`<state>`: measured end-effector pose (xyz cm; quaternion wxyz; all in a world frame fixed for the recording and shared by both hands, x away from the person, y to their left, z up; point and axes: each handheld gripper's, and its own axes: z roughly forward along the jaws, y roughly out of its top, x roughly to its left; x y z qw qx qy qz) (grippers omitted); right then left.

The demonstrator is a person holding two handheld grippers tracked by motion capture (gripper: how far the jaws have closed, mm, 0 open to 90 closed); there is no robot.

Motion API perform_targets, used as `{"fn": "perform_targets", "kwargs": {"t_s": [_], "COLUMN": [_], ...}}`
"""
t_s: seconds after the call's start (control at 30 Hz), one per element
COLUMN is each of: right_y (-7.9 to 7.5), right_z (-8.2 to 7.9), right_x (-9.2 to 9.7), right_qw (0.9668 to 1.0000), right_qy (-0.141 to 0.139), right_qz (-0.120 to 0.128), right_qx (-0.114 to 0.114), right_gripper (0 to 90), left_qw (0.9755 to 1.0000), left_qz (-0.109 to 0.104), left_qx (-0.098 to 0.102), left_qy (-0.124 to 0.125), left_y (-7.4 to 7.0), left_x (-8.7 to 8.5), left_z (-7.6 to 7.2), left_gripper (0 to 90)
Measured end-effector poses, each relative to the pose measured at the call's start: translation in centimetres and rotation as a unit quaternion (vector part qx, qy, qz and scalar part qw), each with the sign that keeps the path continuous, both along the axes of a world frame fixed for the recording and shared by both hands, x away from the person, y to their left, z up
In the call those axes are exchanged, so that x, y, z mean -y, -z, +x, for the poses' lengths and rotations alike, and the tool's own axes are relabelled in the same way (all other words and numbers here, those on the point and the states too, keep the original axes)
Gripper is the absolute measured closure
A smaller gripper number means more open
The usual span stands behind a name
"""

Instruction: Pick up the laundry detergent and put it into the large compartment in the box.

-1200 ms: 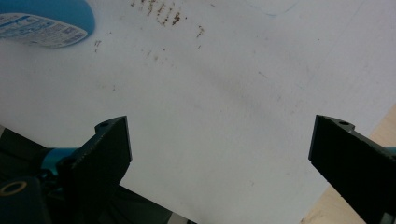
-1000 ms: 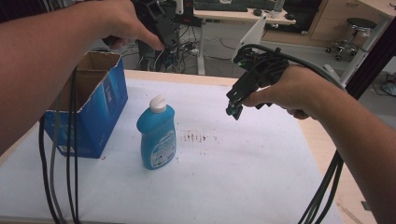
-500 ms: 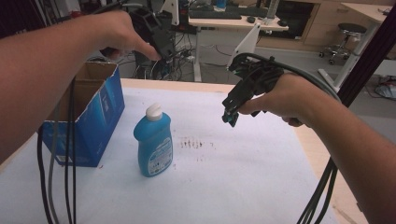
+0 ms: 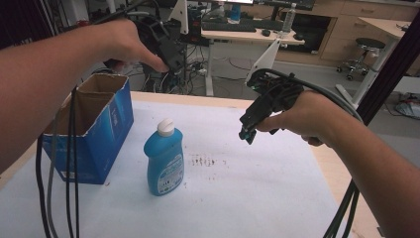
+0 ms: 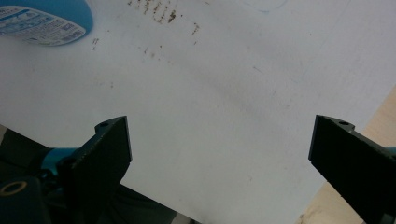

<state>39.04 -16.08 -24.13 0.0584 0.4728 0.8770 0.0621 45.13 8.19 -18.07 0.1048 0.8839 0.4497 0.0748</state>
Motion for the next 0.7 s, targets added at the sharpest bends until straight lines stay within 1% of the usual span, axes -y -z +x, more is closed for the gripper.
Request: {"fn": "perform_targets", "kwargs": {"t_s": [0.1,0.13,0.17,0.2,0.3,0.33,0.4,0.43,0.6,0.63,0.7], "right_y": [0.0,0.0,0.1,0.1,0.2,0.2,0.2,0.2,0.2,0.2,0.2], "right_z": [0.0,0.0,0.0,0.0,-0.1,-0.1,-0.1,-0.1,-0.1,-0.1,-0.1], "right_x": [0.0,0.0,0.0,0.0,0.0,0.0,0.0,0.1,0.0,0.0,0.0], "right_qw": [1.0,1.0,1.0,1.0,1.0,1.0,1.0,1.0,1.0,1.0,1.0], "right_qy": [0.001,0.001,-0.002,-0.003,-0.004,-0.005,-0.003,-0.005,-0.004,-0.003,-0.004], "right_qz": [0.0,0.0,0.001,0.002,0.003,0.003,0.003,0.005,0.004,0.004,0.003], "right_qx": [-0.001,-0.001,0.001,0.002,-0.002,-0.002,-0.002,-0.002,0.0,-0.001,0.0], "right_gripper": [5.1,5.0,5.0,5.0,5.0,5.0,5.0,5.0,5.0,5.0,5.0], "left_qw": [1.0,1.0,1.0,1.0,0.9999,0.9999,0.9999,0.9999,0.9999,0.9998,0.9998], "left_qz": [-0.004,-0.001,-0.002,0.001,-0.008,-0.008,-0.008,-0.003,-0.009,-0.009,-0.01], "left_qx": [0.006,0.004,0.006,0.004,0.003,0.003,0.005,0.002,0.007,0.012,0.01], "left_qy": [0.003,0.006,0.004,0.008,0.012,0.014,0.012,0.012,0.011,0.012,0.014], "left_y": [-0.1,-0.1,0.0,0.0,-0.1,-0.1,0.0,0.0,-0.3,-0.4,-0.5], "left_x": [0.0,0.0,0.0,0.0,-0.2,-0.3,-0.4,-0.6,-1.0,-1.1,-1.1], "left_z": [-0.5,-0.7,-0.9,-1.1,-1.8,-2.0,-2.2,-2.5,-3.2,-3.5,-3.8], "left_gripper": [16.3,16.3,16.2,16.3,16.2,16.3,16.3,16.2,16.2,16.2,16.3]}}
